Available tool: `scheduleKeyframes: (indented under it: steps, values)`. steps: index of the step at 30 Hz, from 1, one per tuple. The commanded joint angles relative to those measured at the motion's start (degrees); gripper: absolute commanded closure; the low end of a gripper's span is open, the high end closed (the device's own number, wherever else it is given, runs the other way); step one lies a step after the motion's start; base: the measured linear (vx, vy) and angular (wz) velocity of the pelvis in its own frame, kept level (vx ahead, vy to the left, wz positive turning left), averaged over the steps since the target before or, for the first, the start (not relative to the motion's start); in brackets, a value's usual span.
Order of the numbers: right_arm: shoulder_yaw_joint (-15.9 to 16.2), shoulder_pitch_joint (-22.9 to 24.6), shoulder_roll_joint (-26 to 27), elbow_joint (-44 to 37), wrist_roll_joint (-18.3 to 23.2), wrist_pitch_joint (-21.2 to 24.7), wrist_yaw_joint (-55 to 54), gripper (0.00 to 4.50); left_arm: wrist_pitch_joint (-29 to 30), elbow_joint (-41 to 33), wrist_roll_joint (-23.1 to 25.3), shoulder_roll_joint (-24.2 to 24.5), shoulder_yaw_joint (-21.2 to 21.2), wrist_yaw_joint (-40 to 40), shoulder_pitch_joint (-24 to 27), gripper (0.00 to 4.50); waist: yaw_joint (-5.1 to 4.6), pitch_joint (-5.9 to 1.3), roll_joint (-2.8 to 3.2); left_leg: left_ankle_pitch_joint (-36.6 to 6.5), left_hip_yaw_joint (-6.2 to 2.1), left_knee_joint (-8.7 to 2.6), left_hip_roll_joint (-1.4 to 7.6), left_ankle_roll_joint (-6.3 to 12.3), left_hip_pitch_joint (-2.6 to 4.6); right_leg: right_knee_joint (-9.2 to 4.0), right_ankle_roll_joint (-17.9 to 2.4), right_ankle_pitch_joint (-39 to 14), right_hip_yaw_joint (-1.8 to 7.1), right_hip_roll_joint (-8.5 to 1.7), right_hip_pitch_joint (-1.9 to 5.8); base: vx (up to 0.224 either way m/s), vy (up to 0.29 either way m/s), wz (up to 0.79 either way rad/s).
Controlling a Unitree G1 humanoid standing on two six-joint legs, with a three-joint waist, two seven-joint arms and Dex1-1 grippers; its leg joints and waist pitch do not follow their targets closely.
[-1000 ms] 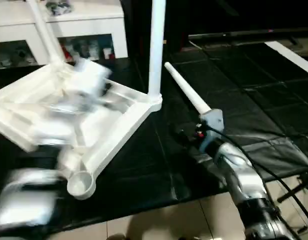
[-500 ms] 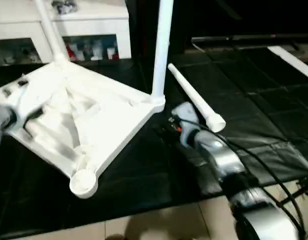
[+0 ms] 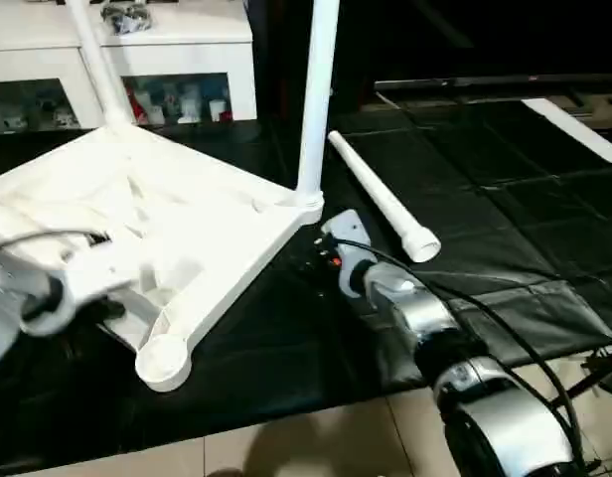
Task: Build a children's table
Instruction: Rotate table base
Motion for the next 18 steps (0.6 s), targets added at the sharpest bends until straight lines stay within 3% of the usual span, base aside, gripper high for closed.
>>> scheduleKeyframes:
  steps: [1,2,5,7,10,11,13,17,18]
  values:
    - [0.29,-0.99,0.32,0.97,-0.31,0.07,-0.51,0.0,-0.73,-0.06,-0.18,-1.46,-2.23,-0.48,0.41,4.47,-0.04,-3.21,1.1,-21.27,-1.62,-4.96,2.73,-2.84,0.91,-5.2,-7.47,-27.74,4.55,-4.97,2.22,0.0,0.0,0.0]
    - [0.34,-1.74,1.17,2.5,-0.39,0.28,-0.72,0.0,-1.73,1.62,0.27,-4.65,-4.47,-0.34,-0.4,4.47,-0.22,-3.29,0.91,-20.75,-1.61,-5.02,2.74,-2.78,0.67,-5.05,-7.62,-27.01,4.61,-4.91,2.35,0.0,0.0,0.0]
    - [0.36,-2.26,1.59,3.55,-0.46,0.13,-0.75,0.0,-2.49,2.04,-0.3,-6.64,-6.14,-1.29,-0.99,4.47,0.11,-3.37,0.88,-20.64,-1.41,-4.95,2.67,-2.97,1.16,-4.95,-7.98,-25.7,4.86,-4.79,2.0,0.0,0.0,0.0]
    - [0.4,-2.33,1.63,3.73,-0.5,0.01,-0.68,0.0,-2.5,1.66,-0.66,-6.8,-6.37,-1.73,-1.02,4.47,0.11,-3.38,0.9,-20.42,-1.5,-5.07,2.67,-2.93,0.95,-4.68,-8.24,-25.13,5.05,-4.7,2.09,0.0,0.0,0.0]
    - [0.39,-2.66,1.81,4.51,-0.53,-0.65,0.01,0.0,-2.16,-2.65,-4.72,-7.61,-6.68,-5.29,-0.99,4.47,-0.03,-3.62,1.19,-19.17,-1.51,-5.2,2.73,-3.25,0.64,-4.04,-9.23,-21.06,5.24,-4.49,2.3,0.0,0.0,0.0]
    - [-0.03,-2.94,2.11,5.06,-0.36,-1.09,0.94,0.0,-0.92,-6.11,-8.08,-8.86,-6.43,-7.29,-1.27,4.47,-0.11,-3.78,0.97,-18.17,-1.45,-5.16,2.67,-3.22,0.45,-3.7,-9.99,-19.01,5.3,-4.56,2.58,0.0,0.0,0.0]
    - [-0.43,-3.07,2.44,5.35,-0.28,-1.16,1.11,0.0,-1.74,-6.59,-8.6,-10.06,-7.12,-8.1,-1.82,4.47,-0.2,-3.8,0.85,-16.47,-1.33,-5.1,2.58,-2.9,0.2,-3.49,-10.74,-16.6,5.36,-4.49,2.76,0.0,0.0,0.0]
    - [-0.66,-3.39,2.94,6.13,-0.24,-1.7,0.7,0.0,-1.46,-5.01,-8.42,-14.36,-8.04,-7.55,-3.91,4.47,-0.76,-3.83,0.52,-14.61,-1.23,-4.95,2.36,-2.29,-0.26,-3.69,-10.35,-17.85,5.4,-4.7,3.33,0.0,0.0,0.0]
    - [-0.72,-3.46,2.98,6.26,-0.2,-1.81,0.56,0.0,-1.47,-4.24,-8.2,-15.34,-7.97,-6.9,-4.43,4.47,-0.7,-3.81,0.73,-14.56,-1.19,-4.85,2.29,-2.26,-0.11,-3.86,-10.19,-18.5,5.35,-4.68,3.16,0.0,0.0,0.0]
